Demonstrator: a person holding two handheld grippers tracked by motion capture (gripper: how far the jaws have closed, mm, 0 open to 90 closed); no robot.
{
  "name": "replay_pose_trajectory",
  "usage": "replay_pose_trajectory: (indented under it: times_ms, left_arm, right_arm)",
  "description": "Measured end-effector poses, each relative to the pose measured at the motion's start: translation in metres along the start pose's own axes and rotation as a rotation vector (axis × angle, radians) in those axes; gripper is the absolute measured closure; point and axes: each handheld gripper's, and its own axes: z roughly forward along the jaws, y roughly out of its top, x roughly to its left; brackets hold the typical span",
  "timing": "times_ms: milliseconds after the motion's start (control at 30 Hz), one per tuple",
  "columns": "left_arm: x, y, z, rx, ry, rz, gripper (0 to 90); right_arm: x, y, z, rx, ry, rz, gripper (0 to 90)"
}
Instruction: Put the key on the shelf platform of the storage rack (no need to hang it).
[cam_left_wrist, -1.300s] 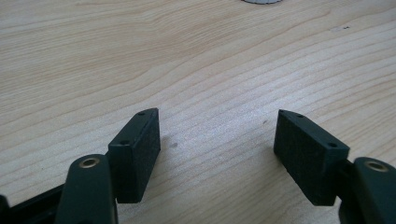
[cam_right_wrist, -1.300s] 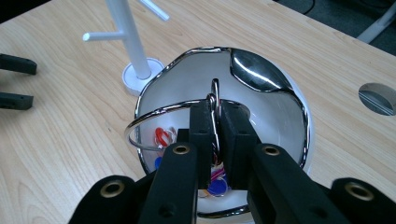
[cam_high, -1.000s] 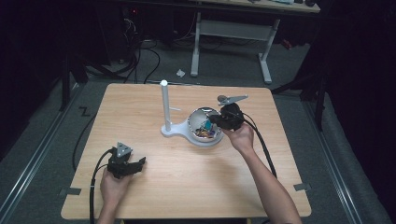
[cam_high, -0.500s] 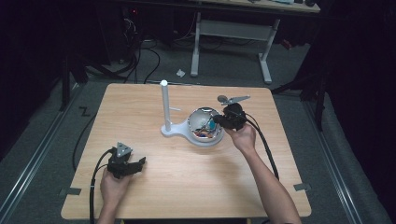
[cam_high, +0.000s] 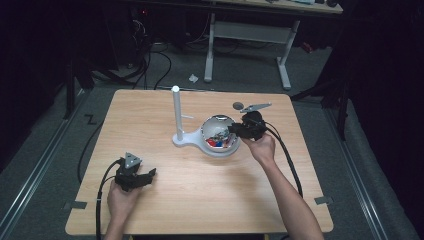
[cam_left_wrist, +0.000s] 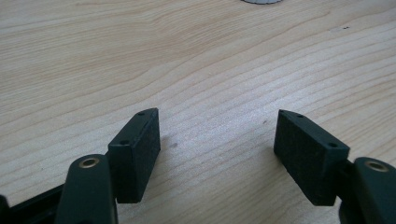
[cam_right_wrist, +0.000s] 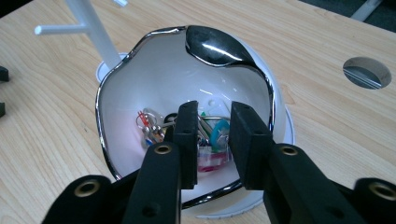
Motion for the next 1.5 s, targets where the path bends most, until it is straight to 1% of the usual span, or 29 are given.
replay_pose_trajectory:
  times_ms: [67, 100, 167, 267, 467, 567, 600, 633, 667, 700, 733, 767, 833, 867, 900, 933, 967, 1000, 1033, 1067, 1100, 1167, 1233, 1267, 1300, 1333, 1500]
  left_arm:
    - [0.0, 0.0, 0.0, 0.0, 0.0, 0.0, 31.8]
    - [0.0, 0.0, 0.0, -0.001, -0.002, 0.005, 31.9]
    - [0.001, 0.0, 0.0, -0.003, -0.006, 0.013, 31.8]
    - [0.001, 0.0, 0.0, -0.003, -0.006, 0.014, 31.8]
    - [0.001, 0.0, 0.0, -0.003, -0.007, 0.018, 31.8]
    - [0.001, 0.0, 0.0, -0.004, -0.008, 0.017, 31.8]
    - [0.001, 0.0, 0.0, -0.003, -0.007, 0.016, 31.8]
    - [0.001, 0.0, 0.0, -0.004, -0.008, 0.018, 31.8]
    - [0.001, 0.0, 0.0, -0.003, -0.007, 0.016, 31.8]
    - [0.001, 0.0, 0.0, -0.003, -0.009, 0.022, 31.8]
    - [0.001, 0.0, 0.0, -0.003, -0.009, 0.023, 31.8]
    - [0.001, 0.0, 0.0, -0.004, -0.008, 0.02, 31.8]
    - [0.001, 0.0, 0.0, -0.003, -0.007, 0.018, 31.8]
    - [0.001, 0.0, 0.0, -0.004, -0.01, 0.024, 31.8]
    - [0.001, 0.0, 0.0, -0.003, -0.007, 0.019, 31.8]
    - [0.001, 0.0, 0.0, -0.003, -0.01, 0.024, 31.8]
    - [0.001, 0.0, 0.0, -0.003, -0.007, 0.019, 31.8]
    - [0.001, 0.0, 0.0, -0.003, -0.009, 0.023, 31.8]
    - [0.001, 0.0, 0.0, -0.003, -0.007, 0.019, 31.8]
    - [0.001, 0.0, 0.0, -0.002, -0.008, 0.02, 31.8]
    - [0.001, 0.0, 0.0, -0.004, -0.009, 0.023, 31.8]
    - [0.001, 0.0, 0.0, -0.003, -0.01, 0.024, 31.8]
    - [0.001, 0.0, 0.0, -0.004, -0.01, 0.024, 31.8]
    - [0.001, 0.0, 0.0, -0.003, -0.009, 0.022, 31.8]
    - [0.001, 0.0, 0.0, -0.003, -0.01, 0.024, 31.7]
    - [0.001, 0.0, 0.0, -0.004, -0.009, 0.023, 31.7]
    - [0.001, 0.0, 0.0, -0.004, -0.009, 0.023, 31.8]
  right_arm:
    - [0.001, 0.0, -0.003, -0.012, 0.001, -0.002, 68.4]
    - [0.001, 0.001, -0.007, -0.021, -0.001, -0.008, 66.4]
    - [0.001, 0.001, -0.009, -0.029, -0.001, -0.008, 65.4]
    - [0.002, 0.0, -0.016, -0.051, -0.012, 0.0, 62.3]
    - [-0.004, -0.007, -0.028, -0.068, -0.034, 0.025, 57.7]
    - [-0.006, -0.008, -0.036, -0.07, -0.047, 0.028, 56.1]
    - [-0.006, -0.009, -0.04, -0.077, -0.05, 0.021, 56.0]
    - [-0.007, -0.009, -0.045, -0.085, -0.055, 0.024, 55.3]
    - [-0.007, -0.009, -0.045, -0.085, -0.055, 0.024, 55.3]
    - [-0.007, -0.01, -0.049, -0.087, -0.057, 0.033, 55.1]
    - [-0.008, -0.011, -0.051, -0.092, -0.061, 0.03, 55.0]
    - [-0.009, -0.012, -0.055, -0.092, -0.066, 0.038, 54.9]
    - [-0.01, -0.015, -0.061, -0.107, -0.074, 0.047, 54.9]
    - [-0.012, -0.018, -0.065, -0.111, -0.077, 0.055, 54.8]
    - [-0.013, -0.02, -0.069, -0.11, -0.078, 0.062, 54.7]
    - [-0.014, -0.022, -0.071, -0.111, -0.08, 0.063, 54.4]
    - [-0.014, -0.023, -0.075, -0.107, -0.086, 0.065, 54.2]
    - [-0.015, -0.025, -0.079, -0.108, -0.094, 0.063, 54.1]
    - [-0.015, -0.027, -0.082, -0.113, -0.102, 0.064, 54.0]
    - [-0.017, -0.03, -0.09, -0.129, -0.108, 0.072, 54.0]
    - [-0.017, -0.03, -0.09, -0.129, -0.108, 0.072, 54.0]
    - [-0.02, -0.035, -0.095, -0.14, -0.11, 0.089, 53.9]
    - [-0.022, -0.039, -0.101, -0.14, -0.12, 0.094, 53.7]
    - [-0.023, -0.041, -0.103, -0.138, -0.126, 0.095, 53.6]
    - [-0.023, -0.044, -0.11, -0.141, -0.138, 0.086, 53.6]
    - [-0.023, -0.044, -0.11, -0.141, -0.138, 0.086, 53.6]
    - [-0.02, -0.048, -0.127, -0.175, -0.154, 0.075, 53.4]
